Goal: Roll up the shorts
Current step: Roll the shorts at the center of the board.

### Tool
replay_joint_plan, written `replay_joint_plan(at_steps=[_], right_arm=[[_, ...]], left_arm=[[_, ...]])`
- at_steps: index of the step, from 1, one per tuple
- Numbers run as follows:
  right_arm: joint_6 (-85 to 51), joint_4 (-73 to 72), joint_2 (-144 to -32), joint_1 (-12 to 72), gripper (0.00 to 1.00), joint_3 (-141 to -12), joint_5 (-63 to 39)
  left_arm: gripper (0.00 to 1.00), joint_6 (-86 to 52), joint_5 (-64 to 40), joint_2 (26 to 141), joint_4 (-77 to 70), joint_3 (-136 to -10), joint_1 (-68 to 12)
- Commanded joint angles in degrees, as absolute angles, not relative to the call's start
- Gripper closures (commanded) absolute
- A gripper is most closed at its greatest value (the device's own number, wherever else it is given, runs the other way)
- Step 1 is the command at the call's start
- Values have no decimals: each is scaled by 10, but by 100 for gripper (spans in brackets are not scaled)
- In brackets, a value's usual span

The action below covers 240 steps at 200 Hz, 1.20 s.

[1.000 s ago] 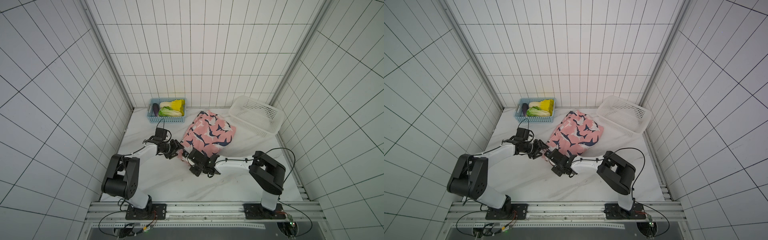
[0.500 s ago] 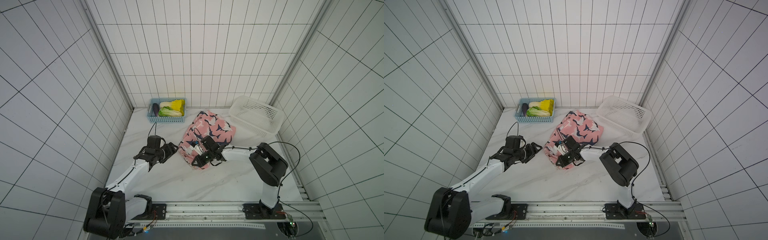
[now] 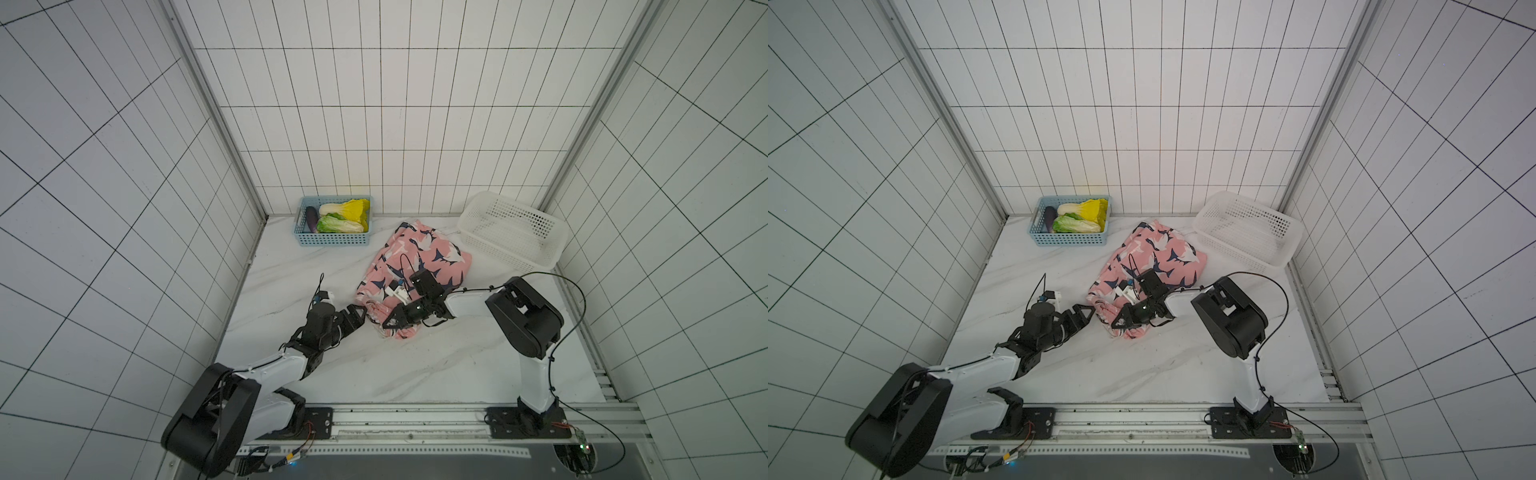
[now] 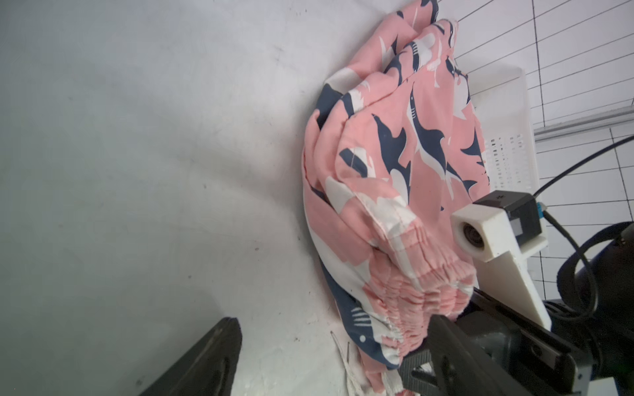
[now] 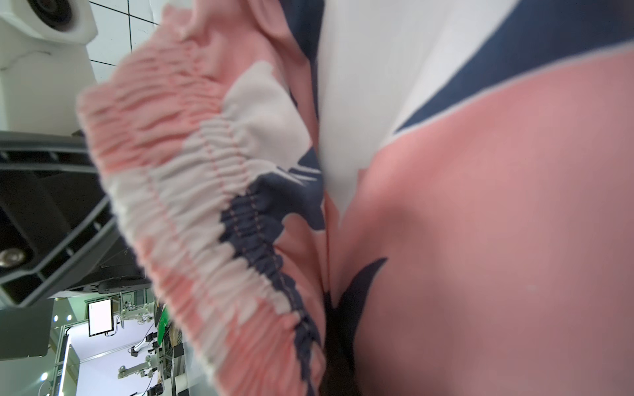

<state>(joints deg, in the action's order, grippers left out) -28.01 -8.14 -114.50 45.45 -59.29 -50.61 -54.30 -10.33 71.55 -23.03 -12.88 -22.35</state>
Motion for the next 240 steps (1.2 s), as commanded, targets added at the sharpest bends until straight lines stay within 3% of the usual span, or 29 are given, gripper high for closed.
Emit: replay_joint_plan(at_steps=[1, 56, 84, 103, 130, 145, 166, 195, 206, 240], right_arm=[[-295, -98, -1163, 449, 100, -577, -517], [-318, -123, -1174, 447, 100, -571, -519], [-318, -123, -1178, 445, 100, -575, -525], [-321, -124, -1180, 442, 100, -573, -524], [-339, -144, -1186, 437, 100, -570, -533], [-350, -157, -1187, 435, 100, -566, -537], [-356, -161, -1184, 432, 100, -563, -542], [-323, -108, -1147, 429, 85, -555, -495], [-292, -59, -1127, 430, 74, -559, -469], [-243, 23, -1067, 430, 61, -564, -414]], left_arm=[[10, -557, -107, 777, -362, -139, -224], [11, -579, -149, 937, -479, -176, -222], [19, -590, -153, 985, -515, -193, -220], [34, -609, -177, 1025, -543, -207, -208], [70, -652, -210, 1073, -631, -201, -178], [79, -666, -222, 1080, -646, -198, -163], [100, -666, -227, 1066, -623, -201, -156], [100, -647, -225, 1009, -511, -225, -156], [100, -633, -217, 984, -458, -237, -158], [100, -604, -185, 920, -308, -275, -159]])
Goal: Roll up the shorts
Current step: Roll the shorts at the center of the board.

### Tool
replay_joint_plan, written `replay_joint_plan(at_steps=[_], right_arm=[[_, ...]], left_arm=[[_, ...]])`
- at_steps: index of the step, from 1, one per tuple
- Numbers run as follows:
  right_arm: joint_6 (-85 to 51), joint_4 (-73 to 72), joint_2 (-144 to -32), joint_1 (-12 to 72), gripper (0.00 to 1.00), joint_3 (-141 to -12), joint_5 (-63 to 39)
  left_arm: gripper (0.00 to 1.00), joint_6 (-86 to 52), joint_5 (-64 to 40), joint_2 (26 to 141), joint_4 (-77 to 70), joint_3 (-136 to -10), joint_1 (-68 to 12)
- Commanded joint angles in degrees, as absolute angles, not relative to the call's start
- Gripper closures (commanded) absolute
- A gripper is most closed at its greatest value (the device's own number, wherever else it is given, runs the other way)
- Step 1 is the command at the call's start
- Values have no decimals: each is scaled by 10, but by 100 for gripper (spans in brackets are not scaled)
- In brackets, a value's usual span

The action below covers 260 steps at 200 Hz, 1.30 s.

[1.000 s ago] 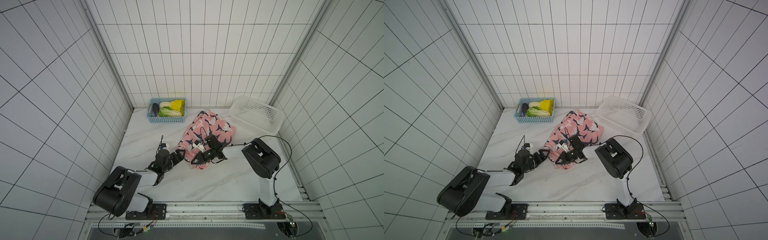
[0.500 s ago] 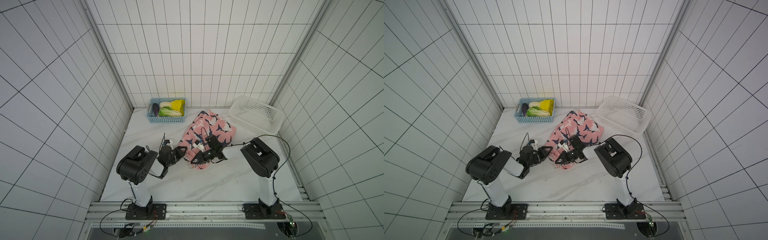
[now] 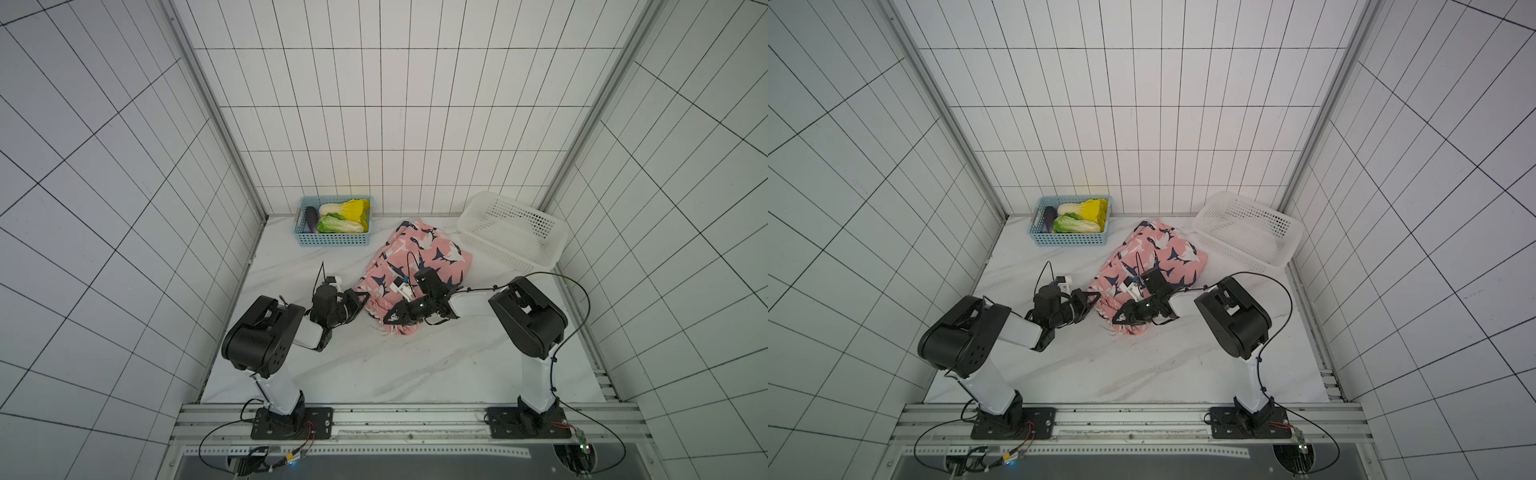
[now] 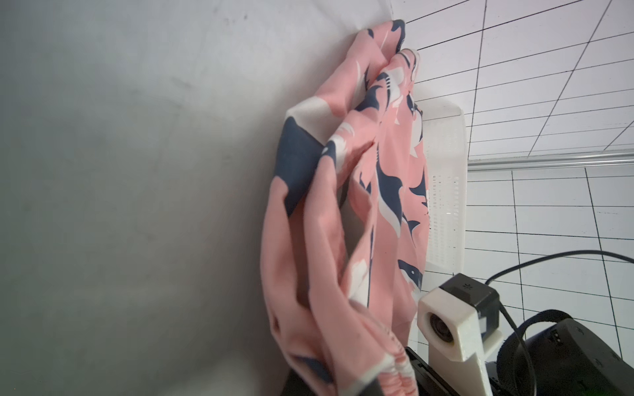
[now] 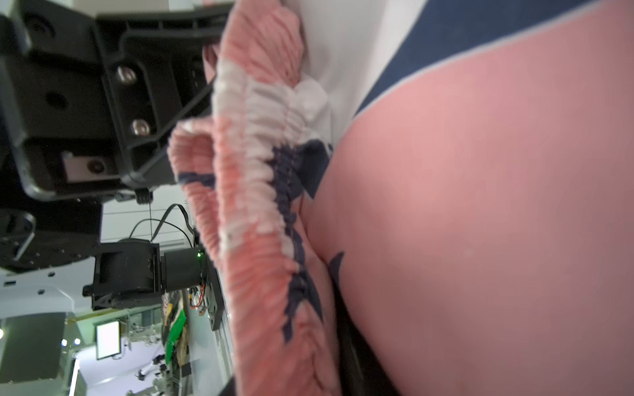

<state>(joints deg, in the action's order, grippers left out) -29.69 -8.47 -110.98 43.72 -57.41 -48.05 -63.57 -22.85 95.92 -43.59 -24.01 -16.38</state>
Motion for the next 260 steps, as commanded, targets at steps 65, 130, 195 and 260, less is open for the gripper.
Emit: replay_joint_plan(at_steps=[65, 130, 195, 260], right_arm=[[-78, 249, -948, 529, 51, -623, -42], [19, 184, -937, 656, 19, -638, 103], [113, 88, -1014, 713, 20, -652, 179], [99, 47, -1094, 666, 22, -665, 182]], left_arm=[[100, -564, -133, 882, -64, -362, -181], [100, -563, -134, 889, -5, -386, -184], [100, -568, -150, 891, 19, -406, -183], [100, -587, -186, 883, 22, -412, -173]])
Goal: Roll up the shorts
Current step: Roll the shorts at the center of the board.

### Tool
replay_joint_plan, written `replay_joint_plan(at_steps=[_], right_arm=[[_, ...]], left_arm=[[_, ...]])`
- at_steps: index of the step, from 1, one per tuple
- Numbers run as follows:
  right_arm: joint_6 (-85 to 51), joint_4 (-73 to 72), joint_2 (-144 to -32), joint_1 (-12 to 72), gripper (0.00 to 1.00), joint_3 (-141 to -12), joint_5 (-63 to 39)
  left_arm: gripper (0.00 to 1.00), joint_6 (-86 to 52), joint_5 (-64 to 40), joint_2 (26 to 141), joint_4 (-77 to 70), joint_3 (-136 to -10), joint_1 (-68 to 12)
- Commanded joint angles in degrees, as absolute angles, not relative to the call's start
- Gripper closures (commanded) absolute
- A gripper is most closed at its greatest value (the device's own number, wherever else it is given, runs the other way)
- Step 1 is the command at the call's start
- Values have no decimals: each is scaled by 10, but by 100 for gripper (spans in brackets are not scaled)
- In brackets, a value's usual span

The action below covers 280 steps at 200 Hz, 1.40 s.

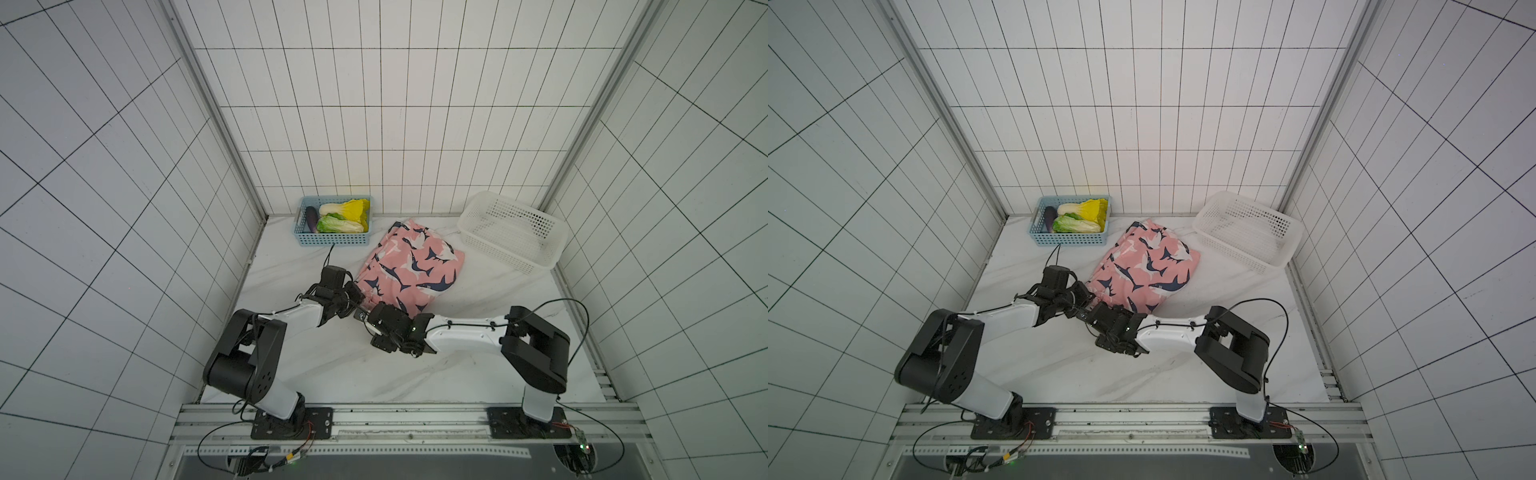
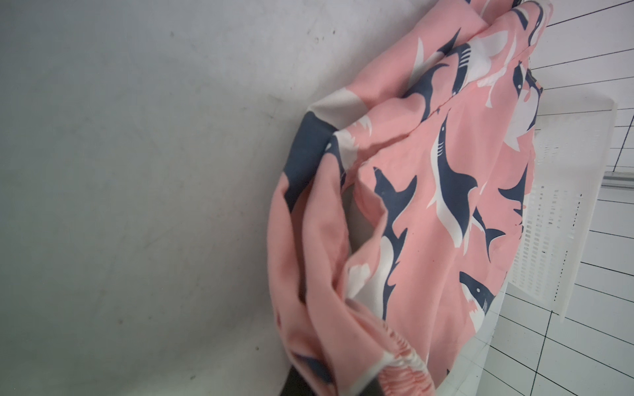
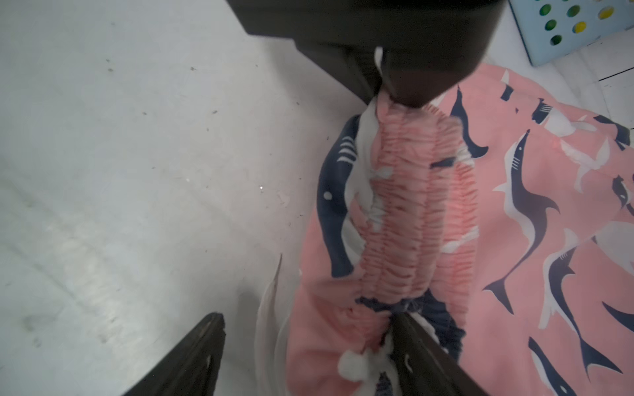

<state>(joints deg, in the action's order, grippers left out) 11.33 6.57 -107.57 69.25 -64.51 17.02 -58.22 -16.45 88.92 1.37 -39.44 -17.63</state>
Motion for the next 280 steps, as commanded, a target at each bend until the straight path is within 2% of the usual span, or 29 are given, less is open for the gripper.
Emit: replay_joint_plan(at_steps=[1, 13, 33, 38, 49, 57, 72, 75, 85, 94, 107, 123, 142, 187, 220, 238, 257, 280], right_arm=[[98, 47, -1095, 666, 22, -665, 182], [91, 49, -1102, 661, 25, -665, 174], [74, 63, -1114, 649, 37, -672, 144], [68, 66, -1117, 645, 43, -672, 137], [59, 76, -1119, 638, 66, -675, 111], [51, 88, -1116, 633, 79, -675, 87], [35, 101, -1104, 622, 94, -669, 32], [32, 105, -1101, 620, 96, -668, 20], [22, 114, -1092, 614, 100, -663, -12], [13, 125, -1086, 606, 100, -661, -49], [-6, 133, -1077, 592, 100, -658, -108], [-40, 136, -1074, 565, 100, -662, -197], [-85, 133, -1086, 535, 100, -676, -304], [-189, 70, -1134, 483, 100, -689, -477], [-283, -13, -1173, 446, 100, -671, -558], [-328, -80, -1185, 430, 100, -651, -573], [-327, -77, -1197, 424, 100, -654, -574], [-330, -85, -1203, 423, 100, -648, -580]], left_arm=[[100, -587, -186, 883, 23, -413, -173], [100, -587, -193, 882, 30, -417, -172], [100, -593, -198, 882, 29, -418, -169], [100, -595, -200, 883, 29, -418, -167], [100, -596, -204, 884, 28, -421, -165], [100, -594, -204, 884, 30, -423, -164], [100, -590, -203, 882, 41, -429, -158], [95, -587, -204, 880, 44, -430, -157], [68, -580, -202, 873, 52, -433, -152], [51, -573, -196, 860, 57, -432, -147], [36, -561, -182, 830, 67, -427, -138], [26, -545, -149, 777, 82, -411, -129], [20, -536, -120, 712, 92, -384, -122], [18, -545, -153, 672, 8, -297, -135], [15, -550, -161, 716, -73, -269, -160], [14, -565, -150, 751, -121, -260, -173], [12, -581, -161, 779, -213, -243, -178], [11, -576, -150, 817, -225, -262, -185]])
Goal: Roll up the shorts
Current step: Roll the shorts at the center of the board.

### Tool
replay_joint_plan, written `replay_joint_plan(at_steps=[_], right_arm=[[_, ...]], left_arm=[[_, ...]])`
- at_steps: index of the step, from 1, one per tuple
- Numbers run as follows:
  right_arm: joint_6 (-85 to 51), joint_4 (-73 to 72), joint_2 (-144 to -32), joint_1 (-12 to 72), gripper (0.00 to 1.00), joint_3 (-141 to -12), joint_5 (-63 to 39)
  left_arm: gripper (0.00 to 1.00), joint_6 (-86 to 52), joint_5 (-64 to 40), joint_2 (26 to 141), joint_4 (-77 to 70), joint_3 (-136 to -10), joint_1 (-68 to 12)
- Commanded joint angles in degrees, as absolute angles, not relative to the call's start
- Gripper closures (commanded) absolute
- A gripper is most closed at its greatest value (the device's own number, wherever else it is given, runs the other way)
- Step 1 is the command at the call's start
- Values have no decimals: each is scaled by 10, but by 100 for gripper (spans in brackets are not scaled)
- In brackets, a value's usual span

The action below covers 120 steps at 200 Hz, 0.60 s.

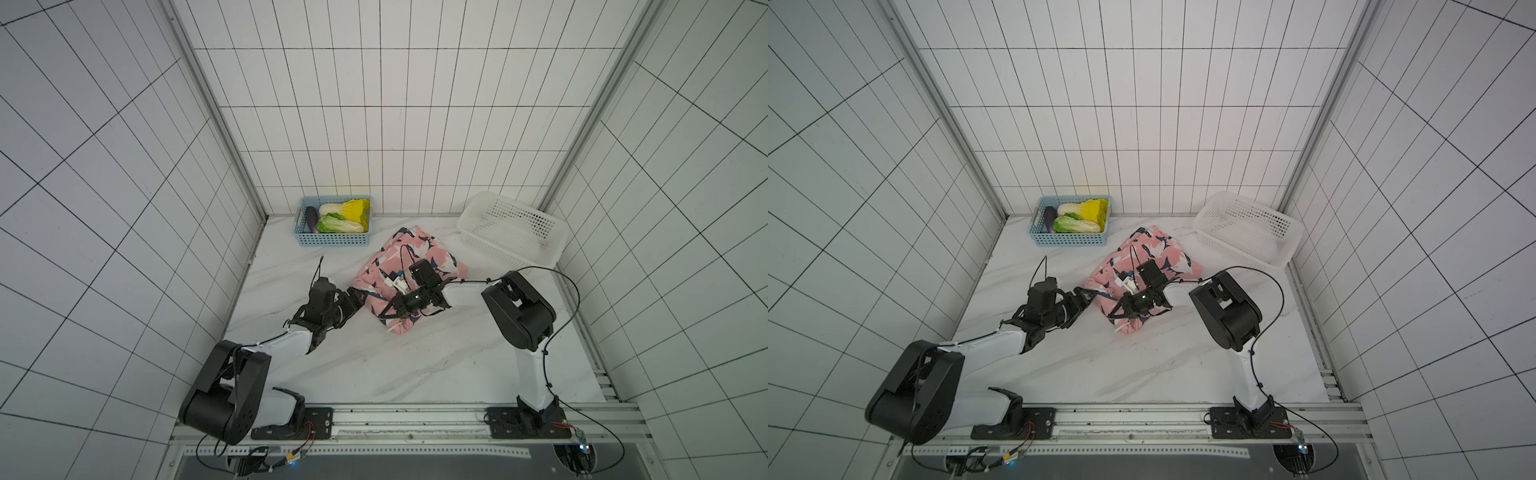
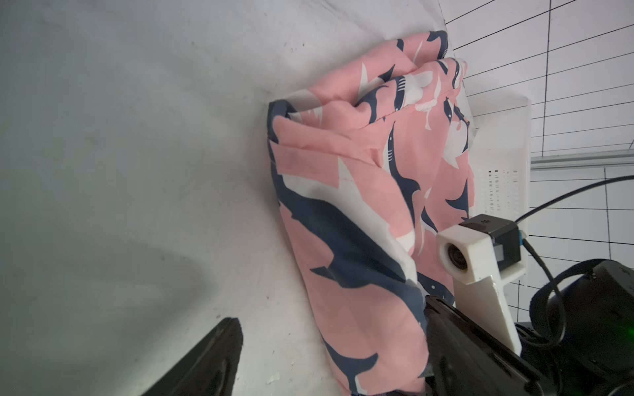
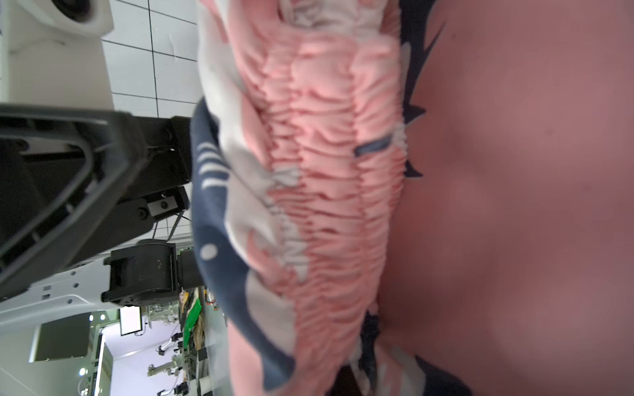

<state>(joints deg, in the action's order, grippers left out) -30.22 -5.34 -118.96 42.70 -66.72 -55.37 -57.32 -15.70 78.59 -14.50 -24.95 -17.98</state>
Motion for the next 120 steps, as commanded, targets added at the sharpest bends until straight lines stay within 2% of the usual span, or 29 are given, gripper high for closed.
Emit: replay_joint_plan(at_steps=[1, 50, 67, 88, 109, 120], right_arm=[[-330, -86, -1203, 423, 100, -648, -580], [-344, -113, -1216, 420, 100, -631, -589], [-344, -116, -1221, 418, 100, -630, -593], [-345, -117, -1224, 416, 100, -631, -598], [-342, -110, -1218, 412, 100, -628, -595], [-333, -95, -1209, 408, 95, -627, -585]], left_arm=[[11, -576, -149, 819, -225, -264, -185], [13, -586, -159, 954, -277, -319, -181], [21, -588, -166, 982, -294, -332, -180], [42, -591, -169, 1008, -293, -350, -177], [76, -595, -186, 1029, -285, -371, -169], [92, -593, -191, 1031, -264, -385, -167]])
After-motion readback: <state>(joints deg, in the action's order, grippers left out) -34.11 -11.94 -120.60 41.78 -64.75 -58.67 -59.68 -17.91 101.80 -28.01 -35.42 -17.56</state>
